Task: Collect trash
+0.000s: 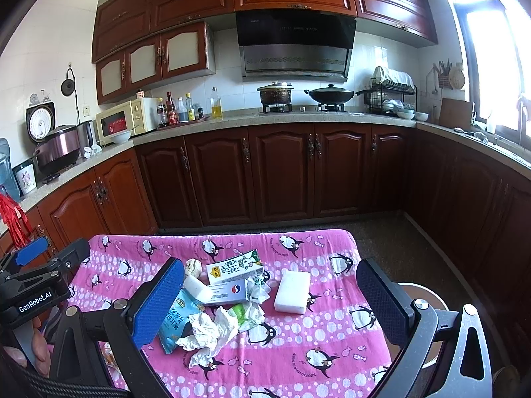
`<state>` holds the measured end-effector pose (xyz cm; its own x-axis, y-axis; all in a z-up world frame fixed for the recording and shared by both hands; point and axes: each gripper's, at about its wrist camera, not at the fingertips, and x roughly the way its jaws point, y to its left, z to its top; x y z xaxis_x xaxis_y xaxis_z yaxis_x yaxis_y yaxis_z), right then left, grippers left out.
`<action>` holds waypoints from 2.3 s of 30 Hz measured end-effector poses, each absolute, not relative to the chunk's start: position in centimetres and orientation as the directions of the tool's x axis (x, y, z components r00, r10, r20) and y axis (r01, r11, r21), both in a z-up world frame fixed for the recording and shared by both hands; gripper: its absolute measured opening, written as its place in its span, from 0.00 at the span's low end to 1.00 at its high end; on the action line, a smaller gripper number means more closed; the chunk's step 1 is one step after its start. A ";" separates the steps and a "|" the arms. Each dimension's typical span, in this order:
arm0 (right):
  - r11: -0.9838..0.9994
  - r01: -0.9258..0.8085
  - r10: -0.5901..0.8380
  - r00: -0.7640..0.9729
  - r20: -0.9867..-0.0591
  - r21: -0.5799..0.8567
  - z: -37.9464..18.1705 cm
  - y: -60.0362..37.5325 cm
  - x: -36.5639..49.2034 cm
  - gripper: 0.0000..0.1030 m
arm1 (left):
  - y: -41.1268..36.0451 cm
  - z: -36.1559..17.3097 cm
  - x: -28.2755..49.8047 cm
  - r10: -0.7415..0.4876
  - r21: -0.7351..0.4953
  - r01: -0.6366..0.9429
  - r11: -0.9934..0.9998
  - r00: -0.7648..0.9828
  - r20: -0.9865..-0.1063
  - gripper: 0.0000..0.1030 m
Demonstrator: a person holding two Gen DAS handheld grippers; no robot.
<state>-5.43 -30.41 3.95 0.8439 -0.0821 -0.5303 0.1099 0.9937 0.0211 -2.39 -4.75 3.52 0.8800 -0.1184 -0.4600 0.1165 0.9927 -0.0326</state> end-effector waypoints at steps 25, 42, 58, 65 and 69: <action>0.994 0.111 -0.084 0.781 -0.619 0.005 0.3 -30.7 -3.2 1.00 | -4.7 -0.1 -0.2 -0.114 -0.048 0.106 0.993 0.825 -0.553 1.00; 0.998 0.055 -0.031 0.654 -0.756 0.006 -6.2 -29.9 0.6 1.00 | -2.6 -4.6 3.0 -0.054 -0.043 0.035 0.998 0.755 -0.654 1.00; 0.979 -0.171 0.183 0.533 -0.826 0.107 -10.4 -26.3 2.8 1.00 | 3.6 -8.4 4.2 -0.208 -0.144 0.157 0.977 0.554 -0.806 1.00; 0.953 -0.232 0.282 0.458 -0.843 0.193 -13.0 -25.9 3.3 0.92 | 3.6 -12.2 3.1 -0.196 -0.121 0.184 0.975 0.479 -0.856 1.00; 0.945 -0.246 0.305 0.417 -0.856 0.216 -14.4 -25.3 4.0 0.83 | 5.2 -14.0 3.9 -0.204 -0.165 0.123 0.978 0.462 -0.863 1.00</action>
<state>4.03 -25.34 -14.35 0.4170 0.3046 -0.8563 -0.2463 0.9448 0.2161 3.86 5.17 -13.97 0.4624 -0.2042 -0.8628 0.1235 0.9785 -0.1654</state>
